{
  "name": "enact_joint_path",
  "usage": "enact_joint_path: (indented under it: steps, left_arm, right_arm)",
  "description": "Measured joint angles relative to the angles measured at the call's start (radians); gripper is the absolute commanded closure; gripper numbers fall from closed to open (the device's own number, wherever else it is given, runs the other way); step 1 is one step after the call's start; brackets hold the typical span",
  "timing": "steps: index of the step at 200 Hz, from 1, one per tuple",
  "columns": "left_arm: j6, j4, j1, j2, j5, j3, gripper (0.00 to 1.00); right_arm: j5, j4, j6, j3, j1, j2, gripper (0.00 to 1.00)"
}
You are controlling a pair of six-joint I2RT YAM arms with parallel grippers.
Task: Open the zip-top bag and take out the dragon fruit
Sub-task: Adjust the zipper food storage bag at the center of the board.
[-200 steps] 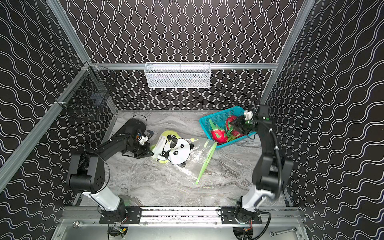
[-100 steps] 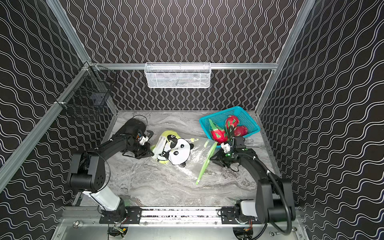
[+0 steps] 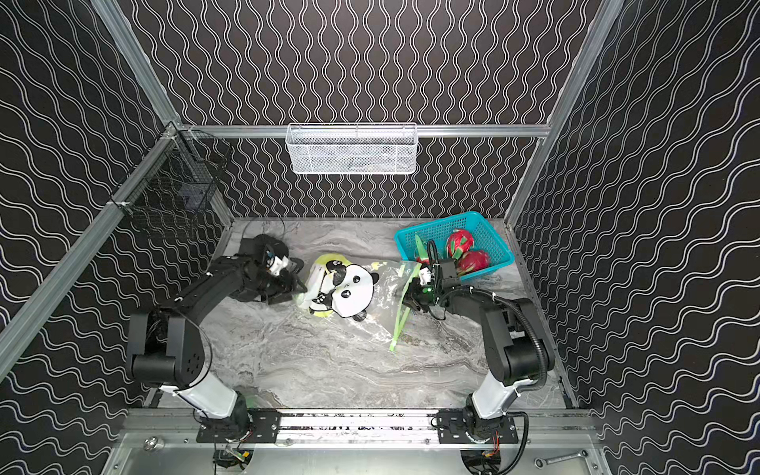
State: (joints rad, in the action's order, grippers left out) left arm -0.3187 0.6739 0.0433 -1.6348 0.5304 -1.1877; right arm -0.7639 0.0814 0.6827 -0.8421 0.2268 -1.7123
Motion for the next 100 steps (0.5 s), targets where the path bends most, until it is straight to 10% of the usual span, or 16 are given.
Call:
enact_joint_path:
  steps: [45, 100]
  left_arm:
    - [-0.026, -0.099, -0.033, -0.171, 0.056, -0.108, 0.02]
    - [-0.019, -0.183, -0.08, -0.386, 0.134, -0.189, 0.31]
  right_arm:
    - [0.023, 0.022, -0.04, -0.021, 0.0, -0.042, 0.67]
    - [0.048, -0.001, -0.063, -0.029, 0.001, -0.043, 0.67]
